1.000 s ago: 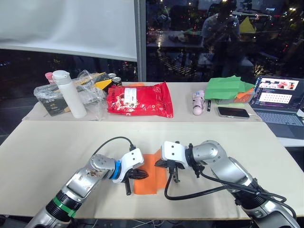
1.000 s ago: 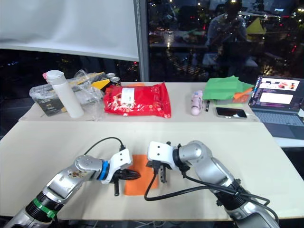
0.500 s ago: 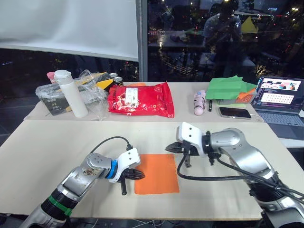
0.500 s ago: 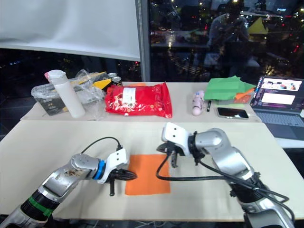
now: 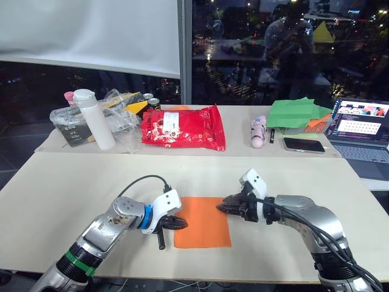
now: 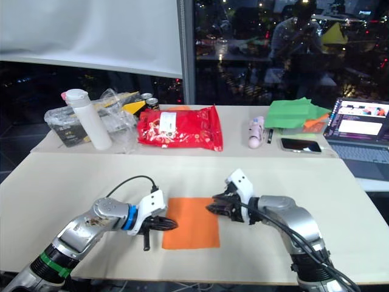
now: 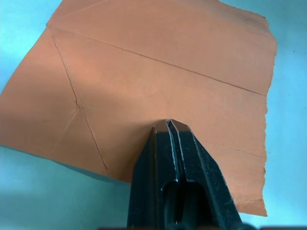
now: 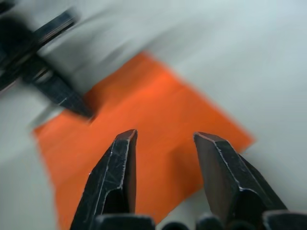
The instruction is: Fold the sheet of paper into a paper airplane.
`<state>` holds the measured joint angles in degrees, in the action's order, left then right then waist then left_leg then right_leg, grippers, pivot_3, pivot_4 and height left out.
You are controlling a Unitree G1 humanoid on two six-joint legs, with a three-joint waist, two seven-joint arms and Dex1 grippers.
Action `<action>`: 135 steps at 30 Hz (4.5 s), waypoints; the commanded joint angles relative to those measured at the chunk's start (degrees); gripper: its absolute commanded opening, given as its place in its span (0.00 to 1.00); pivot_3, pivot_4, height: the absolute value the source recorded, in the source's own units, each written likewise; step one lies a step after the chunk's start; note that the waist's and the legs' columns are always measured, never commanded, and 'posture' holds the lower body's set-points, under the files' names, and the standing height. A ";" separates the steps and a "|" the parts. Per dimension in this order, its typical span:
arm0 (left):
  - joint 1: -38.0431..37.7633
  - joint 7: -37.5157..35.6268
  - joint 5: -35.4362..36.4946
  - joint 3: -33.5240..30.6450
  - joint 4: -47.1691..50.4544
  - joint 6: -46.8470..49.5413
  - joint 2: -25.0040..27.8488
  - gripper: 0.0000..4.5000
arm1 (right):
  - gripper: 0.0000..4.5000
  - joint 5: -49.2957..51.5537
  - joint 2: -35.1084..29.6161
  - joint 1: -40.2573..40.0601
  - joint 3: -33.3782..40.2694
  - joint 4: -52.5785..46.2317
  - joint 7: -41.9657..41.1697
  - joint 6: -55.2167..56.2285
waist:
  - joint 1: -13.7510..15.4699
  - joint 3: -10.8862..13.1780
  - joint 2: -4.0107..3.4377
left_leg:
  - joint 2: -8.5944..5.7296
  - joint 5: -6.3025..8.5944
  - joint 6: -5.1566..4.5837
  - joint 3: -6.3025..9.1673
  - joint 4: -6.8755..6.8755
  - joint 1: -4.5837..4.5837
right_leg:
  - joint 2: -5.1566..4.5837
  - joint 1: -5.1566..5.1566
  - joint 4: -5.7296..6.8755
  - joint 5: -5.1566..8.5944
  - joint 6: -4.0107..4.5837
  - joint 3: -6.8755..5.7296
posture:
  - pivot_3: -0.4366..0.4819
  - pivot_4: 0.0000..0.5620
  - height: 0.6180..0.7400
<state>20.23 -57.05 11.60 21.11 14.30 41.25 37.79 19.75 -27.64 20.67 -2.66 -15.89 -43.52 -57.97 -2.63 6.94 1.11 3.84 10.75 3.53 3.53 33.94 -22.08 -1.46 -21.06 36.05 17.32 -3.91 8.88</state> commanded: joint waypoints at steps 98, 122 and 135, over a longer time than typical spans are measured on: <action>-2.33 1.79 3.64 -6.34 1.83 3.60 5.57 0.00 | 0.00 22.97 26.04 7.58 18.17 27.20 17.31 -25.01 | -2.95 0.06 -0.31 | 0.07 0.01 0.01 0.09 -0.12 0.08 | 0.07 -0.17 0.00 0.13 0.18 -0.02 | 0.48 0.27 0.83; 0.29 1.63 10.27 -12.82 -1.94 0.71 2.61 0.00 | 0.00 0.00 6.82 8.97 -24.01 14.45 12.54 3.38 | -1.58 0.18 -0.05 | 0.04 0.01 0.03 0.10 -0.11 0.01 | 0.02 -0.23 -0.19 0.18 0.27 -0.02 | 0.48 0.27 0.83; -0.27 3.93 3.57 -2.87 -4.80 -2.59 -3.13 0.00 | 0.00 1.06 4.66 9.27 -18.53 6.52 11.27 3.06 | -0.84 0.21 -0.05 | 0.01 0.00 0.02 0.12 -0.08 -0.19 | 0.03 -0.29 -0.21 0.03 0.01 -0.02 | 0.48 0.27 0.83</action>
<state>20.06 -53.05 15.86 17.29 9.04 39.27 34.95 20.83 -22.49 30.39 -22.82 -7.12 -32.05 -54.09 -3.47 7.15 1.06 3.84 10.75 3.55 3.64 33.86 -22.26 -1.43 -21.35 35.83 17.36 -3.89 8.87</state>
